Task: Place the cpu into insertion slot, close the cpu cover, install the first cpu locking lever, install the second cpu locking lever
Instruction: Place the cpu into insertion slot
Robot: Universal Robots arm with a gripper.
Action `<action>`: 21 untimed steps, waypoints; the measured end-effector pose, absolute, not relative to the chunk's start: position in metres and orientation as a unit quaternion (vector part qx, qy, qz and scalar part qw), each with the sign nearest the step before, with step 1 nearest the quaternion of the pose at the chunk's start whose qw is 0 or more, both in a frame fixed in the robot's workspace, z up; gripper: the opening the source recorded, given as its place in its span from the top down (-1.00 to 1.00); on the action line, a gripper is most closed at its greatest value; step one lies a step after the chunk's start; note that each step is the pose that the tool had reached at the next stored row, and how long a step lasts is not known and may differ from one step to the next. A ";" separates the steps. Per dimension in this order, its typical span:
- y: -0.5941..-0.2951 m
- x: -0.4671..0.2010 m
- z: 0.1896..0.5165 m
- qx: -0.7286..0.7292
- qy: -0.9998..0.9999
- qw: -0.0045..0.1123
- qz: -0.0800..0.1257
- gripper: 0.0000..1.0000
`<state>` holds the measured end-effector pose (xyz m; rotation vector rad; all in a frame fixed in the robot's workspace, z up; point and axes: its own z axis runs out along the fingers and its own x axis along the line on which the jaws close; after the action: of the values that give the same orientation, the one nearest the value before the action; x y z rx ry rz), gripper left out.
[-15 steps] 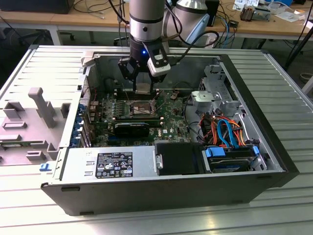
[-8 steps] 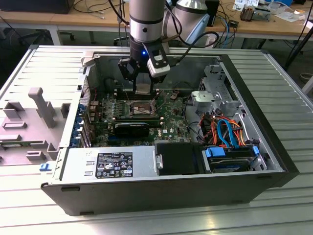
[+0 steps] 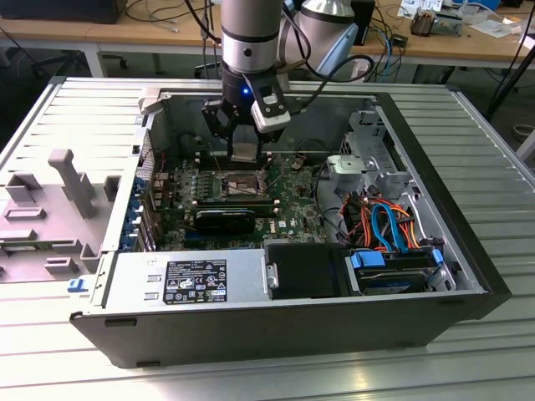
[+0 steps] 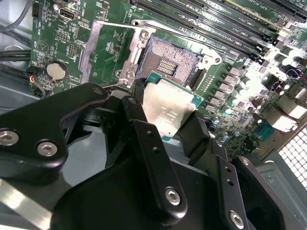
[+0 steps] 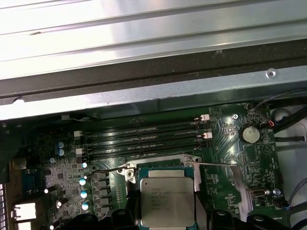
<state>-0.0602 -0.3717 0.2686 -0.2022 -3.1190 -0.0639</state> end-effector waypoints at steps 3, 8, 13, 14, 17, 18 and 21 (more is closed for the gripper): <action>-0.372 -0.060 0.268 -0.066 -0.998 0.008 -0.020 -0.09; -0.372 -0.060 0.267 -0.068 -0.997 0.008 -0.021 -0.09; -0.372 -0.060 0.266 -0.070 -0.997 0.008 -0.021 -0.09; -0.372 -0.060 0.266 -0.070 -0.997 0.008 -0.020 -0.09; -0.372 -0.060 0.265 -0.072 -0.997 0.008 -0.021 -0.09; -0.372 -0.060 0.265 -0.072 -0.997 0.008 -0.021 -0.09; -0.372 -0.060 0.264 -0.073 -0.997 0.008 -0.021 -0.09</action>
<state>-0.0602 -0.3717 0.2639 -0.2282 -3.1175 -0.0641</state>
